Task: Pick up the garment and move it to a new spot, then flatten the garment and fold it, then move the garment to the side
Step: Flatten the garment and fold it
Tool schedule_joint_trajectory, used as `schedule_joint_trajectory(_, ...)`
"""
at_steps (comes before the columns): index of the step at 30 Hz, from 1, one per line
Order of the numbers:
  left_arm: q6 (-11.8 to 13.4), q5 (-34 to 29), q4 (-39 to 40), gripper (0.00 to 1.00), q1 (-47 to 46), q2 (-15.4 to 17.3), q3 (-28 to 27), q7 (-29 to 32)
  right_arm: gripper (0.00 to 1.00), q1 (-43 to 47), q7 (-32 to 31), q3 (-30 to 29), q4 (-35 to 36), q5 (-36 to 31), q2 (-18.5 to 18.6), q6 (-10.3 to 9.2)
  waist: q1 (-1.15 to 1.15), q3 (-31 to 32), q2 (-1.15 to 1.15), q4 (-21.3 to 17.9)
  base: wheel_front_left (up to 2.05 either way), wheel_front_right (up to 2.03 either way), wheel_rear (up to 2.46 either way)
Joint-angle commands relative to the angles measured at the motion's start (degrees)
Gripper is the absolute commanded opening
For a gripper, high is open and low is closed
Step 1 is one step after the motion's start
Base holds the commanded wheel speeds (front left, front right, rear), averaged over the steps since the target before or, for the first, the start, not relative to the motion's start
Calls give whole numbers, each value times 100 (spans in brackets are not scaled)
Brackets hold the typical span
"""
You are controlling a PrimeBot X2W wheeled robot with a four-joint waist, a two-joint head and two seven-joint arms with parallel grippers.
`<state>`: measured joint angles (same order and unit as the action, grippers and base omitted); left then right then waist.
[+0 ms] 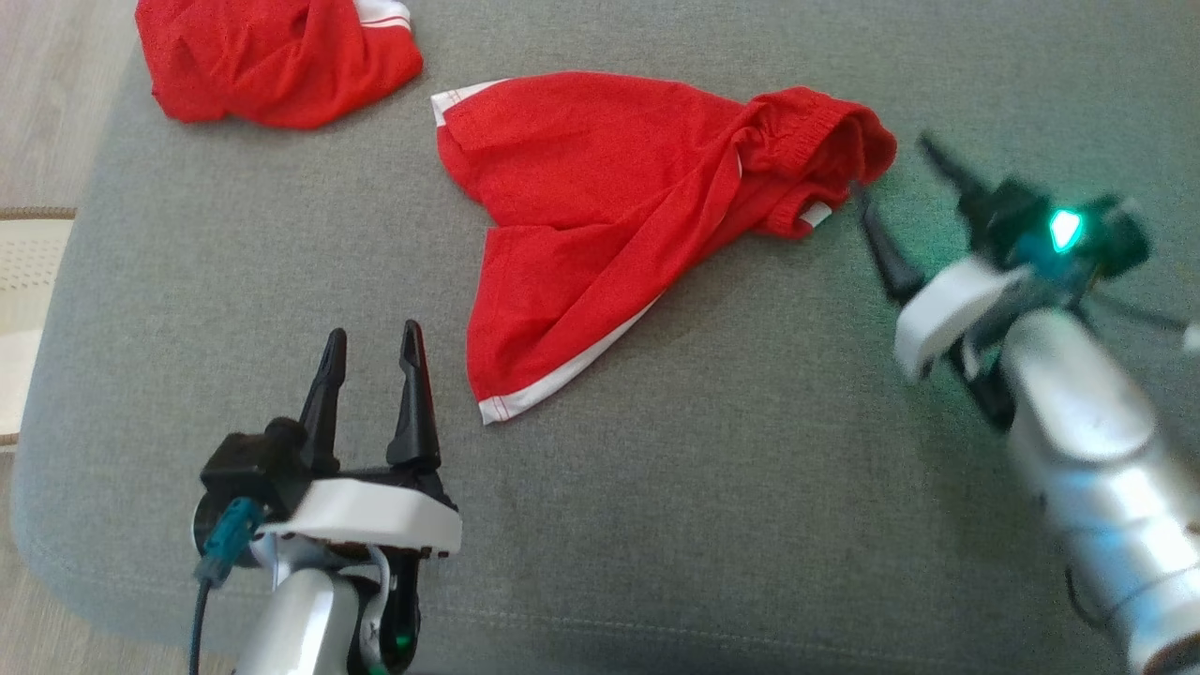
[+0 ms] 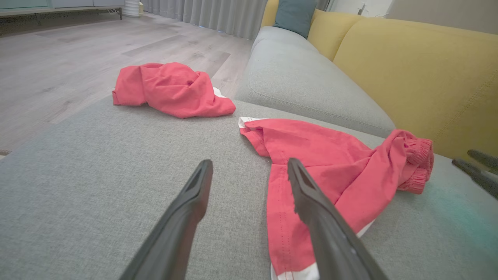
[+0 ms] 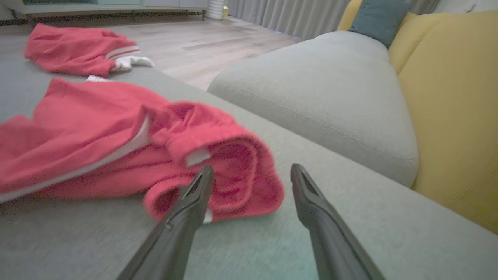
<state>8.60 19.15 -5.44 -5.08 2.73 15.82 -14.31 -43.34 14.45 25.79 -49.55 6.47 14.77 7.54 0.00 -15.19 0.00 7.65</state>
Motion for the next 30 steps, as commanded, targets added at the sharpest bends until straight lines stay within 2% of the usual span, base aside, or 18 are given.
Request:
schedule_joint_trajectory(1, 18, -56, 230, 100, -129, 15, -208, -69, 100, 164, 53, 174, 264, -5, -68, -5, 0, 1, 0, -9, 0, 0, 0)
schedule_joint_trajectory(6, -24, -89, 242, 100, -149, 15, -204, -69, 100, 392, 54, 359, 454, -49, -59, -5, 0, -62, 0, 52, 0, 0, 0)
schedule_joint_trajectory(22, -14, -74, 244, 100, -101, 15, -122, -69, 100, 150, 54, 95, 293, -405, -146, -5, 0, -148, 0, 518, 0, 0, 0)
schedule_joint_trajectory(30, -20, -48, 225, 100, -144, 15, -98, -69, 100, -185, 54, 41, -178, -503, -246, -5, 0, -220, 0, 573, 0, 0, 0)
